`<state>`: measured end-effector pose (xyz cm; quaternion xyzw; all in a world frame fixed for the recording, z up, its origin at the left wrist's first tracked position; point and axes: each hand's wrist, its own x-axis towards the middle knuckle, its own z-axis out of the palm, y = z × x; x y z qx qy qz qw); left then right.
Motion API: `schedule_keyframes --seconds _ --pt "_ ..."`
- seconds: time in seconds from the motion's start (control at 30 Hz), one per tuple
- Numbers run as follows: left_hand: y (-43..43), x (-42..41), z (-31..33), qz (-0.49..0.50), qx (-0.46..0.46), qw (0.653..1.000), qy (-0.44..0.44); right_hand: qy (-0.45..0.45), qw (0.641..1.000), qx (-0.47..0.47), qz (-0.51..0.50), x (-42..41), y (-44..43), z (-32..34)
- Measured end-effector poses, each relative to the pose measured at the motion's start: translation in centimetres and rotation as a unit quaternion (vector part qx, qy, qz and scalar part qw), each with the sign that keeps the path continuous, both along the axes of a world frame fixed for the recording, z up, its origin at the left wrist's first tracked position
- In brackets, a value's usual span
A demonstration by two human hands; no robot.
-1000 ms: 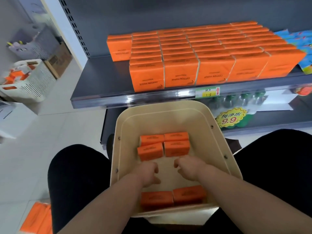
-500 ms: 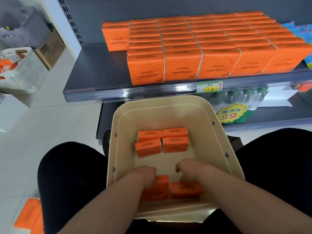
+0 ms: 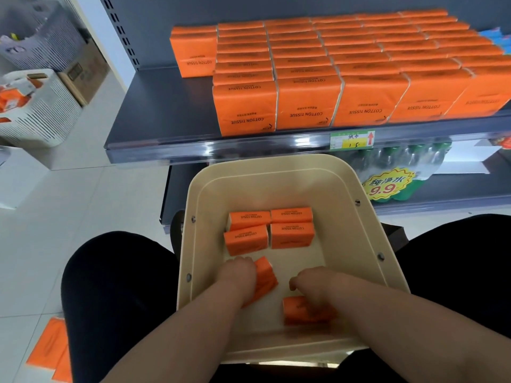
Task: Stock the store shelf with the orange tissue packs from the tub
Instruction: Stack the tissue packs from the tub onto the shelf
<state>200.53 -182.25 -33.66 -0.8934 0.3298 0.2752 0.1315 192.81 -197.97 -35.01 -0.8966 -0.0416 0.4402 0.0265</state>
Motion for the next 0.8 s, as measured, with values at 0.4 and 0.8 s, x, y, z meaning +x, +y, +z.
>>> schedule_keyframes --seconds 0.4,0.8 --pt "0.0 0.1 0.3 0.069 -0.039 0.997 0.008 -0.097 0.993 0.002 -0.071 0.7 -0.5 1.4" --pt "0.8 2.6 9.7 0.066 -0.191 0.972 -0.117 -0.370 0.920 -0.035 -0.120 1.9 -1.5 13.4"
